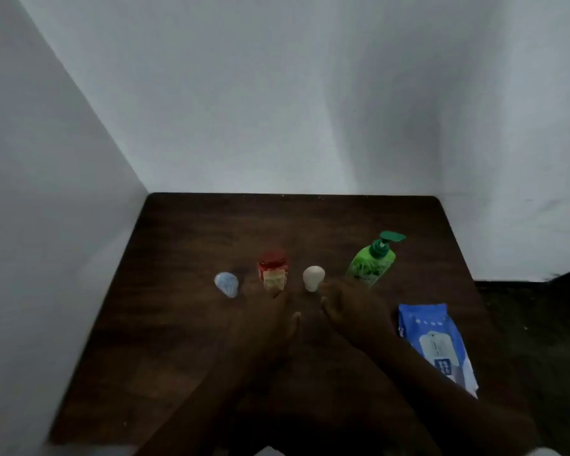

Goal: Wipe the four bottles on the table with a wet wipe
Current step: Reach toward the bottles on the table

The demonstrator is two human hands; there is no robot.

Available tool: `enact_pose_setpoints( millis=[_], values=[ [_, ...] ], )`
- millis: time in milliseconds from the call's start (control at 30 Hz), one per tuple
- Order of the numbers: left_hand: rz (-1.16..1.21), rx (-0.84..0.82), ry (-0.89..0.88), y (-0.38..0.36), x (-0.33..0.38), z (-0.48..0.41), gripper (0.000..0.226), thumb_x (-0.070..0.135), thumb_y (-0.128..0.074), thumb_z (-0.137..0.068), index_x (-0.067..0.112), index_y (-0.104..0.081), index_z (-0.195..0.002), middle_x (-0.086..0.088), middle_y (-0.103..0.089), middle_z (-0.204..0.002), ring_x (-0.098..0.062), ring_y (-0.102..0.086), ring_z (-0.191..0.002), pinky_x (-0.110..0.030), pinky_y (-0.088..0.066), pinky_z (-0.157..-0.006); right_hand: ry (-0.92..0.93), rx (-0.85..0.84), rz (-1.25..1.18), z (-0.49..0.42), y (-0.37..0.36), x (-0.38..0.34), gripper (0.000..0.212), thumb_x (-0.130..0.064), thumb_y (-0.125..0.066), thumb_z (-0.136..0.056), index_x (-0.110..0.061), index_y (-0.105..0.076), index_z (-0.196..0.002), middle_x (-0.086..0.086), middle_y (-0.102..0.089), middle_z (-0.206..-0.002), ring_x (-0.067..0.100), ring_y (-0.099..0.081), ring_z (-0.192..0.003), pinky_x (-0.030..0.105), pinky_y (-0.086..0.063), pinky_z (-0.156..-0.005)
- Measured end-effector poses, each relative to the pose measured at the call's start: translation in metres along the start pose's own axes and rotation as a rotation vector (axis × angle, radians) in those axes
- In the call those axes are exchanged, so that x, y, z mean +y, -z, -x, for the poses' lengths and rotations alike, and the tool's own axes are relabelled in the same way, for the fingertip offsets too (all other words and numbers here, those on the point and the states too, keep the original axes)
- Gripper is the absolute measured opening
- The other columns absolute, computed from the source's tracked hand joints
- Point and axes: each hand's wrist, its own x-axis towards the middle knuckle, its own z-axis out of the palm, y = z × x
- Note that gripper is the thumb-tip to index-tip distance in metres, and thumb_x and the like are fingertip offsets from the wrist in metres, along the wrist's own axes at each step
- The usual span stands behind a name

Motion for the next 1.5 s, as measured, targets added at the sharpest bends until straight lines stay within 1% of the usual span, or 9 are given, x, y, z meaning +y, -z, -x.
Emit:
enact_pose_setpoints(
  millis=[133,300,500,667,833,967,1167,1300,1500],
  values=[
    [-0.076,-0.005,-0.022,-0.018,-0.011,-0.006,0.046,0.054,-0.048,-0.096,0.029,-0.050,-0.136,0.002,-0.048,-0.144,-0.019,-0.046,-0.131,-0.038,-0.037,-0.112,-0.050,-0.111,0.019,0.000,-0.029,0.012,0.028,-0.039,-0.055,-0.097,-0.024,-0.059,-0.120,-0.006,-0.060,-0.115,0.013,-0.060,-0.102,0.030,-0.052,-0.082],
    [-0.023,-0.055,0.005,-0.050,-0.020,-0.021,0.042,0.052,-0.045,-0.099,0.026,-0.053,-0.131,0.004,-0.054,-0.137,-0.014,-0.053,-0.121,-0.030,-0.040,-0.104,-0.046,-0.105,0.017,-0.004,-0.066,0.027,0.018,-0.040,-0.057,-0.094,-0.022,-0.057,-0.092,-0.007,-0.056,-0.097,0.015,-0.058,-0.092,0.030,-0.047,-0.074],
    [-0.007,-0.047,-0.032,-0.096,-0.026,-0.039,0.055,0.056,-0.039,-0.101,0.027,-0.040,-0.147,0.003,-0.037,-0.155,-0.015,-0.036,-0.140,-0.032,-0.029,-0.114,-0.035,0.025,0.060,0.003,-0.117,0.049,0.041,-0.047,-0.062,-0.088,-0.023,-0.066,-0.122,-0.002,-0.064,-0.127,0.020,-0.061,-0.115,0.039,-0.052,-0.095],
    [-0.008,0.051,-0.041,-0.125,-0.036,-0.053,0.058,0.065,-0.046,-0.093,0.037,-0.040,-0.143,0.008,-0.028,-0.157,-0.013,-0.027,-0.144,-0.033,-0.028,-0.116,0.031,0.149,0.062,0.003,-0.136,0.063,0.038,-0.051,-0.060,-0.086,-0.030,-0.069,-0.117,-0.010,-0.062,-0.129,0.016,-0.060,-0.116,0.039,-0.051,-0.096],
    [-0.018,0.122,-0.034,-0.134,-0.042,-0.064,0.051,0.071,-0.057,-0.082,0.043,-0.048,-0.125,0.015,-0.037,-0.143,-0.008,-0.042,-0.126,-0.031,-0.042,-0.105,0.070,0.208,0.063,-0.010,-0.132,0.062,0.022,-0.051,-0.059,-0.086,-0.034,-0.071,-0.093,-0.014,-0.062,-0.100,0.012,-0.059,-0.093,0.032,-0.051,-0.072],
    [-0.022,0.183,-0.068,-0.134,-0.043,-0.066,0.044,0.069,-0.065,-0.077,0.043,-0.051,-0.110,0.018,-0.045,-0.125,-0.006,-0.049,-0.108,-0.035,-0.052,-0.090,0.081,0.182,0.142,-0.013,-0.128,0.061,0.027,-0.059,-0.057,-0.083,-0.035,-0.068,-0.085,-0.018,-0.057,-0.090,0.006,-0.055,-0.082,0.025,-0.046,-0.059],
    [-0.111,0.275,-0.118,-0.134,-0.043,-0.060,0.042,0.070,-0.062,-0.080,0.041,-0.055,-0.109,0.019,-0.050,-0.117,-0.003,-0.051,-0.098,-0.027,-0.052,-0.080,0.111,0.174,0.201,-0.015,-0.122,0.058,0.032,-0.064,-0.055,-0.084,-0.037,-0.067,-0.095,-0.018,-0.056,-0.093,0.004,-0.055,-0.080,0.028,-0.050,-0.061],
    [-0.133,0.341,-0.120,-0.142,-0.043,-0.058,0.042,0.067,-0.064,-0.080,0.037,-0.061,-0.108,0.015,-0.057,-0.115,-0.008,-0.057,-0.098,-0.035,-0.056,-0.083,0.127,0.209,0.228,-0.012,-0.125,0.058,0.031,-0.061,-0.059,-0.085,-0.030,-0.062,-0.082,-0.012,-0.056,-0.085,0.008,-0.055,-0.073,0.029,-0.048,-0.061],
    [-0.065,0.367,-0.110,-0.144,-0.043,-0.058,0.036,0.057,-0.075,-0.078,0.030,-0.068,-0.101,0.008,-0.065,-0.100,-0.012,-0.061,-0.093,-0.033,-0.055,-0.083,0.137,0.306,0.137,-0.011,-0.139,0.065,0.042,-0.063,-0.058,-0.076,-0.030,-0.074,-0.095,-0.012,-0.060,-0.085,0.017,-0.064,-0.081,0.041,-0.057,-0.073]
  ],
)
